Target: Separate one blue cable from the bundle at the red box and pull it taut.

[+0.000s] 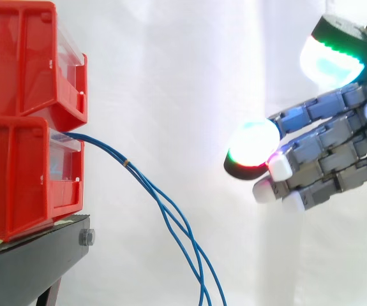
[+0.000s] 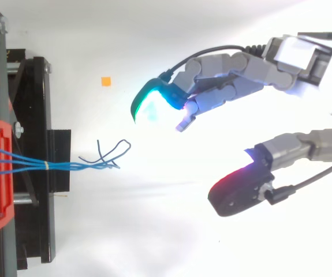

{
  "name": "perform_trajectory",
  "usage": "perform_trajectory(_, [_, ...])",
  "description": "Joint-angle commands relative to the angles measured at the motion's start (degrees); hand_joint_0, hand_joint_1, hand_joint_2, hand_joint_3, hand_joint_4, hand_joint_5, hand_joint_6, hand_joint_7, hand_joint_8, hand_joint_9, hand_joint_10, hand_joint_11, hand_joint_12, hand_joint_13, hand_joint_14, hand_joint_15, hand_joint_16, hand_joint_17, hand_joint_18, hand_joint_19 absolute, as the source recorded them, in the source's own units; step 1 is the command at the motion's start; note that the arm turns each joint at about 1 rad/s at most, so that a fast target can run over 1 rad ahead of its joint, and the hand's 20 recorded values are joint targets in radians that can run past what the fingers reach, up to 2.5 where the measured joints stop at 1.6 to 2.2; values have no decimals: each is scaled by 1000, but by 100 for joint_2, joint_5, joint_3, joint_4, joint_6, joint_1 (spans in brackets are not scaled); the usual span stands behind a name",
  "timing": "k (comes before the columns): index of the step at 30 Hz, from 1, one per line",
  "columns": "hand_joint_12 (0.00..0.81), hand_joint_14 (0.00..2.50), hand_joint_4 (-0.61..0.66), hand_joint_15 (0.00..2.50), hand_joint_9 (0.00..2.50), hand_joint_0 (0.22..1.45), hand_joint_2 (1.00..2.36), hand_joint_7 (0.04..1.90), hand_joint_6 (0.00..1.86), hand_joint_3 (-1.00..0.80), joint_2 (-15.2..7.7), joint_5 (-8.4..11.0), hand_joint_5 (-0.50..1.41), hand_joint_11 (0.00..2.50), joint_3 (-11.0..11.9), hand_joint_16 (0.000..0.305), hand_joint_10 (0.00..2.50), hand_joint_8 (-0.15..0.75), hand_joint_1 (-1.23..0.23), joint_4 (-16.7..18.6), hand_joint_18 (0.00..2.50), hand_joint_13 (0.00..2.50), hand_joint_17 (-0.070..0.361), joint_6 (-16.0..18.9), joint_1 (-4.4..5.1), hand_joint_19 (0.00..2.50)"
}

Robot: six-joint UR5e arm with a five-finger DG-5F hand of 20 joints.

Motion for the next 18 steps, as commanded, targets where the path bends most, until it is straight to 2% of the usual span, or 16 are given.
perform_trajectory(1, [300,6,273,135,628,568,1001,819,503,-478,-215,3,-201,459,116,36,12,299,-668,25,321,407,81,75,-14,283])
perform_trajectory(3, [304,5,274,139,627,568,1001,820,502,-479,-356,12,-200,468,231,37,13,300,-668,7,307,392,83,84,-14,287])
perform_trajectory(6, [307,5,275,139,625,564,1001,821,502,-480,-417,20,-199,463,336,37,14,299,-668,-28,289,380,84,48,-22,289])
perform_trajectory(8, [306,5,275,132,622,564,1001,826,503,-481,-584,3,-198,462,477,37,14,299,-667,-28,280,378,83,22,-14,288])
perform_trajectory(11, [307,5,275,137,619,561,1001,825,503,-488,-584,29,-196,465,477,37,13,297,-670,51,269,371,84,-13,-14,291])
perform_trajectory(14, [308,5,276,141,620,559,1000,829,502,-492,-593,152,-194,463,477,38,13,298,-672,139,255,361,84,-180,4,299])
perform_trajectory(17, [309,7,276,140,619,557,1000,829,503,-494,-593,152,-192,461,477,38,14,299,-672,166,254,361,85,-259,-14,299])
perform_trajectory(18, [310,7,277,140,618,557,1000,827,502,-497,-707,152,-191,473,494,38,13,298,-673,166,253,362,85,-242,-22,299])
